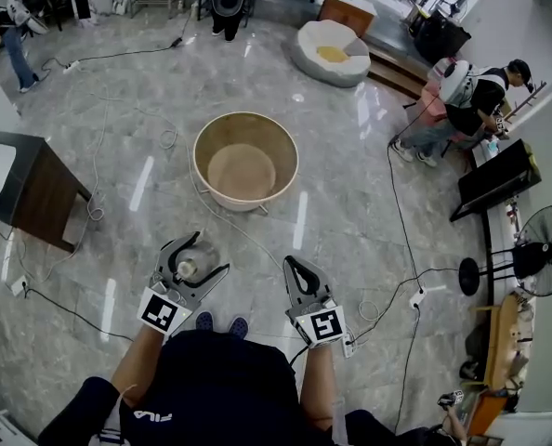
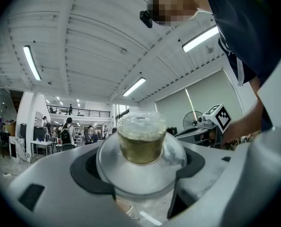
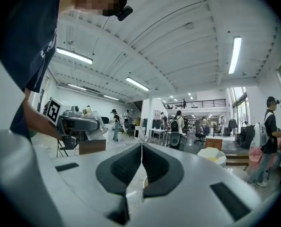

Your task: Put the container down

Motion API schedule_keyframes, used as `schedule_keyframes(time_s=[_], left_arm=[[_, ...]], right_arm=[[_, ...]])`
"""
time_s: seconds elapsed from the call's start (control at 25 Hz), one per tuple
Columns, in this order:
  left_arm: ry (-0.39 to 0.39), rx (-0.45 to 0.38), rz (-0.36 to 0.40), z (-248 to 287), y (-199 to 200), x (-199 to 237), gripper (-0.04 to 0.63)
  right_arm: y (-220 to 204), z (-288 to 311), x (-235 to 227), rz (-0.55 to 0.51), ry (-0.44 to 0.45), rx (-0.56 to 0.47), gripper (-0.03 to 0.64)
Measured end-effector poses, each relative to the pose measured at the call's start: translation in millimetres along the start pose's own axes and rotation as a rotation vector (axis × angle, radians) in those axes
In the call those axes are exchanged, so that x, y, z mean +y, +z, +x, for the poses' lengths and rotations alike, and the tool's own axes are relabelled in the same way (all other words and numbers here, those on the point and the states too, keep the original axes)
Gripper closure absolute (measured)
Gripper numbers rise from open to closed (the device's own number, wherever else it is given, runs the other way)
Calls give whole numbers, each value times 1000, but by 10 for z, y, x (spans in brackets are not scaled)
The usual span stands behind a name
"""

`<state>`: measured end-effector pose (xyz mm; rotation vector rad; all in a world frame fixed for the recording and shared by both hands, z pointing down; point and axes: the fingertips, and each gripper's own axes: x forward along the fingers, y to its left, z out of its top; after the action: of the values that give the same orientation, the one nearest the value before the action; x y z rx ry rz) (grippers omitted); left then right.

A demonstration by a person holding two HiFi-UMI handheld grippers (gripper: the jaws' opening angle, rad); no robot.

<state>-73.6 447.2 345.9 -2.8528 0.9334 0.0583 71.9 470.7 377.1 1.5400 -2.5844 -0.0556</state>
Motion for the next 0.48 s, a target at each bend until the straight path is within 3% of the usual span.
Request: schedule_keyframes(time_s=[0.48], left_arm=[[38,9,5,32,26,-73,236]], right_arm=[[-15,-128,-126,17,6,-11,586]])
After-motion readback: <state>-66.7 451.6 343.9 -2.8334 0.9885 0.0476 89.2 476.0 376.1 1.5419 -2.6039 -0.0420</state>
